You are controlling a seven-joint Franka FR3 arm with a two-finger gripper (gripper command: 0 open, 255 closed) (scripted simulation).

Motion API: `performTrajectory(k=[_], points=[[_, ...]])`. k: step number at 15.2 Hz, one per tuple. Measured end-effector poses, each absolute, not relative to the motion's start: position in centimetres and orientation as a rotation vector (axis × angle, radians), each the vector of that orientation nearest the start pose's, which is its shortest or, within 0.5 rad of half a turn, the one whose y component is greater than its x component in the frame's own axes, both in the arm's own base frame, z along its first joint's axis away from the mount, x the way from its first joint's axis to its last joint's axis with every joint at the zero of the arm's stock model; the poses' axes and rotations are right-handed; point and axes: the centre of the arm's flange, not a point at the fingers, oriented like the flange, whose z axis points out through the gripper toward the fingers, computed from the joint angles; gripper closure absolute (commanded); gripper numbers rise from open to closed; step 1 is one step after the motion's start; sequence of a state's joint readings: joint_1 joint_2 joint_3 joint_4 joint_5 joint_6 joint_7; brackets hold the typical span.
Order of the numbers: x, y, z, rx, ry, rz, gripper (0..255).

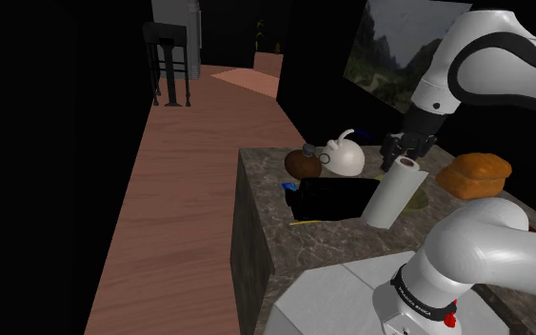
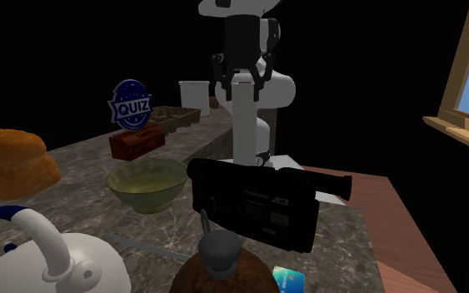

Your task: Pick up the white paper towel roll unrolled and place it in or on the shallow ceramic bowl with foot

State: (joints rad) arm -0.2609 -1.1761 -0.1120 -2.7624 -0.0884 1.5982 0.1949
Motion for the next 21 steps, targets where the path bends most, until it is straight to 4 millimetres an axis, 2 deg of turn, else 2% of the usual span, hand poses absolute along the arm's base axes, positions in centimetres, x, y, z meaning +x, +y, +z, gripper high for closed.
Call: performTrajectory(k=[14,16,21], points=[[19.7,-9.0,57.2,-3.031,0.770,-0.017,255],[19.5,-10.4,58.0,-3.031,0.770,-0.017,255],[19.2,-16.1,60.0,-3.030,0.770,-0.018,255]])
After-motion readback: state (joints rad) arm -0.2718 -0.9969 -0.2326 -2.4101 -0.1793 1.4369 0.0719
